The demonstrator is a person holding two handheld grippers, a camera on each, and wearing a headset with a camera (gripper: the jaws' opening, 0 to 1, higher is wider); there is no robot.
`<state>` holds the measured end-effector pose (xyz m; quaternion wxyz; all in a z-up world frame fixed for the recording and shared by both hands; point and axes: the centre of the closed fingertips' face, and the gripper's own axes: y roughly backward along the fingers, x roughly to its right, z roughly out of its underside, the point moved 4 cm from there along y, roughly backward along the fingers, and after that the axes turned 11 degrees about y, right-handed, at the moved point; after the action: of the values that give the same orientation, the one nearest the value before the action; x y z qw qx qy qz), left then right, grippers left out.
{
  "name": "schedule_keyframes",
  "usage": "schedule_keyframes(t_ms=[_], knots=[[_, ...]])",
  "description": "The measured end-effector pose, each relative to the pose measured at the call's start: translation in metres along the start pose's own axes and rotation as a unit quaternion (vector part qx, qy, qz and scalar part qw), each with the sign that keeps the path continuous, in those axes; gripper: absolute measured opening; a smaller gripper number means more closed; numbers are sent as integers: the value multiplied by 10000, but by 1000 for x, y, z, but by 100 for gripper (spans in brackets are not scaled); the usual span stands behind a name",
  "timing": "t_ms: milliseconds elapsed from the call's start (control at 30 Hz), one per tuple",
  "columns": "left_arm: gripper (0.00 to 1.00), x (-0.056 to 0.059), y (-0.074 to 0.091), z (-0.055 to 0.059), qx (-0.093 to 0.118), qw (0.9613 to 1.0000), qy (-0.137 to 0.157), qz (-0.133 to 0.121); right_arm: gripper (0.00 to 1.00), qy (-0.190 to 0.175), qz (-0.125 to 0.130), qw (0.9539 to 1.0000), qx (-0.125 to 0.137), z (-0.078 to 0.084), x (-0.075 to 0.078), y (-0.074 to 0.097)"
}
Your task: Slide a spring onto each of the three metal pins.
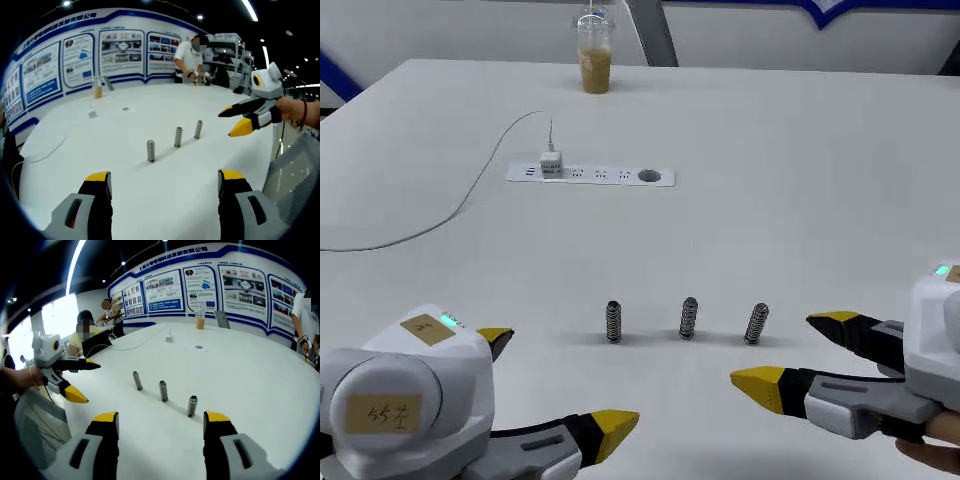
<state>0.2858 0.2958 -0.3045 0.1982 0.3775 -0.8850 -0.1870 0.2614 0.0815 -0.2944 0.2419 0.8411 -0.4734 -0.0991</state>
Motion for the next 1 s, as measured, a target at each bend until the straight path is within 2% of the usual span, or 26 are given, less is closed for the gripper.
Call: schedule_keyframes(t_ms=[333,500,833,1000], knots=[[91,1,9,2,-104,9999,-71,-42,77,-78,51,9999,-103,6,-7,13],[91,4,13,1,-80,9999,-65,-30,78,-94,121,9998,-128,10,-8,20],[91,6,16,2,-49,10000,-51,-40,80,-127,227,9996,-142,15,-11,31],[90,5,18,4,-109,9999,-77,-58,80,-171,262,9994,-110,16,-12,35]])
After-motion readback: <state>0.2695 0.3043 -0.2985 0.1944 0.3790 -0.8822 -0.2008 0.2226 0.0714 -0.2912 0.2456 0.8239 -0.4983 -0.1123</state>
